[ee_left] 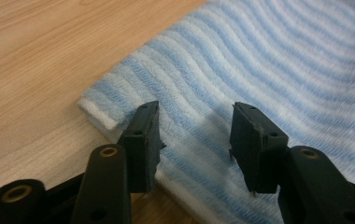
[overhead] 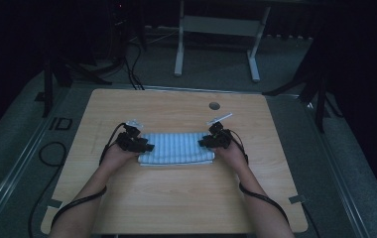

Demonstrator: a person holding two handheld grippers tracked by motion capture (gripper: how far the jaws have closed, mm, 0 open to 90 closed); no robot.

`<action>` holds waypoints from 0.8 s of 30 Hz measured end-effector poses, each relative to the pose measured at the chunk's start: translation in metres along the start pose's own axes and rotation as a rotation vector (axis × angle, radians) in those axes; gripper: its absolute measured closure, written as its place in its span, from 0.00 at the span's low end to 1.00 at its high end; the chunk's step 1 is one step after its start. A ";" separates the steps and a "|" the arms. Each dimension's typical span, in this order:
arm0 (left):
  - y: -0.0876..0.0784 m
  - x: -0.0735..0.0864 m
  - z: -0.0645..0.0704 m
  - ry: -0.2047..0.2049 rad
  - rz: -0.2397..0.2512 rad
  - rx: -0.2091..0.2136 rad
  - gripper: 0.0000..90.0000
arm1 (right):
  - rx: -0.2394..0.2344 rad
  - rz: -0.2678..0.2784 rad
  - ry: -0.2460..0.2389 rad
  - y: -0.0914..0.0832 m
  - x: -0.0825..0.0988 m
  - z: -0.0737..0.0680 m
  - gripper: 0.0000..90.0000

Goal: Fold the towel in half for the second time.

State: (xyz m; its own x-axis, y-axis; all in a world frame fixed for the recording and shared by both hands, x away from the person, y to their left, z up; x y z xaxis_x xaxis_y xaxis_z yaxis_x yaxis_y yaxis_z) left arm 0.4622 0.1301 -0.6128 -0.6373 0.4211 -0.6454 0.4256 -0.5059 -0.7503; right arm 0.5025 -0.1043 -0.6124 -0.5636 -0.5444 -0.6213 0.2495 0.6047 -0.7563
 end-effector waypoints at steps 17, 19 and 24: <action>-0.026 0.005 0.017 -0.041 0.101 -0.014 0.12 | -0.029 0.131 -0.043 -0.037 0.007 -0.022 0.14; -0.028 0.010 0.019 -0.036 0.104 -0.013 0.12 | -0.024 0.148 -0.041 -0.042 0.010 -0.021 0.14; -0.035 0.022 0.022 -0.045 0.124 -0.003 0.11 | 0.010 0.170 -0.045 -0.054 0.023 -0.017 0.14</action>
State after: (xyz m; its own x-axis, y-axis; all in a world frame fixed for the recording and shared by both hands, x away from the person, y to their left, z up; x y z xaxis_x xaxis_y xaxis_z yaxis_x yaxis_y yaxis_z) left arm 0.4197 0.1407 -0.5974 -0.6079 0.3209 -0.7263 0.5049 -0.5498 -0.6655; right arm 0.4620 -0.1399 -0.5823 -0.4764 -0.4603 -0.7491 0.3460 0.6851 -0.6410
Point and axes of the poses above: each handheld gripper's, and its own axes: y roughly forward along the jaws, x roughly out of its underside, z roughly to its right, the point moved 10 cm from there along y, roughly forward along the jaws, and after that the axes turned 5 degrees about -x, right-handed, at the moved point
